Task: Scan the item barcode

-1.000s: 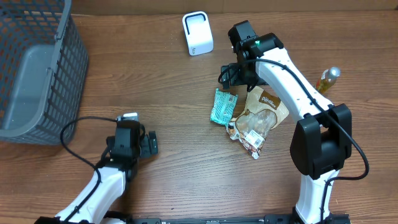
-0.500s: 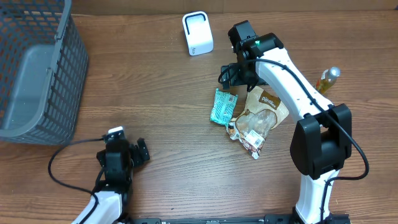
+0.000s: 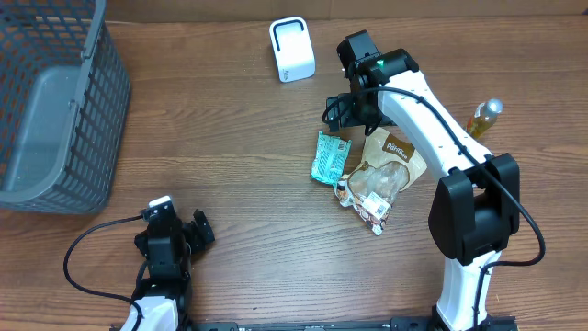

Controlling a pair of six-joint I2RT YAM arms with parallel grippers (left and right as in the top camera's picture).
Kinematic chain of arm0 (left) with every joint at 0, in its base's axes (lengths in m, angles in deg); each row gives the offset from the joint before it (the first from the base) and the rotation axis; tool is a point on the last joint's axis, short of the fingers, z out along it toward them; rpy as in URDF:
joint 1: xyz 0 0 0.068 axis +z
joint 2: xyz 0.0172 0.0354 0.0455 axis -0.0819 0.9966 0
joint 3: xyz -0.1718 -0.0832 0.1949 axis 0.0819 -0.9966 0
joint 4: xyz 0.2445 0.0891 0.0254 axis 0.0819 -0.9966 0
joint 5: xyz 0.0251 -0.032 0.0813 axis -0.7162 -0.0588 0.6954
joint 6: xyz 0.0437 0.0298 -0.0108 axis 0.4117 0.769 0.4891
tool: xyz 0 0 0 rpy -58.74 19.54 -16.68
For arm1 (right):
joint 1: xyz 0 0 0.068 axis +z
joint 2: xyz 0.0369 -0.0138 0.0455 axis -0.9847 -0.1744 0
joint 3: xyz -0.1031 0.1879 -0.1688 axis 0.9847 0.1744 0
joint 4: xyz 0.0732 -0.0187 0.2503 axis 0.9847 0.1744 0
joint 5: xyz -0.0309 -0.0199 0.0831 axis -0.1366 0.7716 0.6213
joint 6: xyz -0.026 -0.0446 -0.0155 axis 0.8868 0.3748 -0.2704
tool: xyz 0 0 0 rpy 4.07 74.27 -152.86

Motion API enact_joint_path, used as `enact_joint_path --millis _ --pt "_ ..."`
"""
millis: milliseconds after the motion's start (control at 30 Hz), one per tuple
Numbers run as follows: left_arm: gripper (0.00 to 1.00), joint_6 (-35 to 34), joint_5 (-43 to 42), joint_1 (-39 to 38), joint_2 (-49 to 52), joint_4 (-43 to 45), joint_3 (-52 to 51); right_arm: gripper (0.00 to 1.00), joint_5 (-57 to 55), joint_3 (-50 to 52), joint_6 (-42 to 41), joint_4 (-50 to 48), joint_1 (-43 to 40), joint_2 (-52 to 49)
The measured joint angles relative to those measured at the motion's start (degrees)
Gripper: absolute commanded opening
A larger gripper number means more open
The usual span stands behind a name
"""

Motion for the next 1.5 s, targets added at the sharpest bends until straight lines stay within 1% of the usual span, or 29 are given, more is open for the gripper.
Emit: enact_joint_path --millis 133,367,467,1067,1500 --pt "1.0 0.0 -0.1 0.0 -2.8 -3.5 -0.1 1.0 0.0 0.0 0.0 0.0 0.0 0.0" --pt "1.0 -0.2 0.2 0.0 -12.4 -14.9 -0.4 1.0 0.0 0.0 0.0 0.0 0.0 0.0" --pt "1.0 0.2 0.2 0.0 -16.0 -16.5 -1.3 1.0 0.0 0.0 0.0 0.0 0.0 0.0" --pt "1.0 13.7 -2.1 0.0 -40.9 -17.0 -1.7 1.0 0.0 0.0 0.0 0.0 0.0 0.0" --pt "1.0 19.1 -3.0 0.0 -57.9 -17.1 -1.7 1.0 0.0 0.0 0.0 0.0 0.0 0.0"
